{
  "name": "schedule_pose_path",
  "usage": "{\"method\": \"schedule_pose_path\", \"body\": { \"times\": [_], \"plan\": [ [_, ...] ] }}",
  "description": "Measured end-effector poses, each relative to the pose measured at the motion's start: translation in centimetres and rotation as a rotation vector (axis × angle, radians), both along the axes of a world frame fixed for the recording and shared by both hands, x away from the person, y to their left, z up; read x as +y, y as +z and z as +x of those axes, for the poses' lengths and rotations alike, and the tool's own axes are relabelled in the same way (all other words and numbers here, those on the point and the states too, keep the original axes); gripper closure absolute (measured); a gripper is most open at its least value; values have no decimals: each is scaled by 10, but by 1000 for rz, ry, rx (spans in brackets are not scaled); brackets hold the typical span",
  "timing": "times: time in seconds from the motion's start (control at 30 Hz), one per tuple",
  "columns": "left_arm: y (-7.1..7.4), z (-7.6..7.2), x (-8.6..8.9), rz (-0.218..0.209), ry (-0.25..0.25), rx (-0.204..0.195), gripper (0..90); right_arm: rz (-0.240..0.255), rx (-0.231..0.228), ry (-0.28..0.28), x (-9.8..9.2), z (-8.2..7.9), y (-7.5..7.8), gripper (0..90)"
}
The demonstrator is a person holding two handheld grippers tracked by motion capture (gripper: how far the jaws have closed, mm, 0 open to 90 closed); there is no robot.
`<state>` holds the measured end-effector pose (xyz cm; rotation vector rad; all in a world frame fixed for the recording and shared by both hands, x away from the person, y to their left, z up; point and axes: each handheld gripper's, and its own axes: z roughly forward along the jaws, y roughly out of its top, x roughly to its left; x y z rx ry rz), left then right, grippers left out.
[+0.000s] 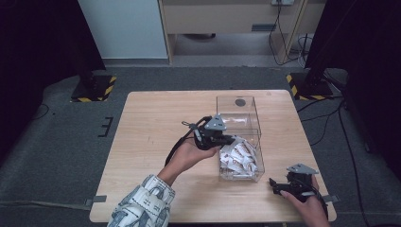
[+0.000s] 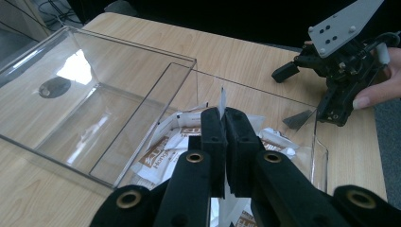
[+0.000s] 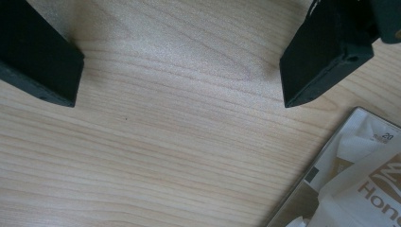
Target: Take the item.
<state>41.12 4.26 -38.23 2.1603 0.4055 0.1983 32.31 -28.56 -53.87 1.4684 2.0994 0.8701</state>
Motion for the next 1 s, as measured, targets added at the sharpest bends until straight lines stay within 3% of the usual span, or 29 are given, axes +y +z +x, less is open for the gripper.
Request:
{"method": "schedule_pose_path", "body": {
  "times": [0.6, 1.0],
  "plan": [
    [6, 3, 23, -14, 38, -12, 867, 0, 0, 0, 0, 0, 0, 8],
    [2, 9, 41, -25, 72, -19, 867, 0, 0, 1, 0, 0, 0, 8]
  ]
}}
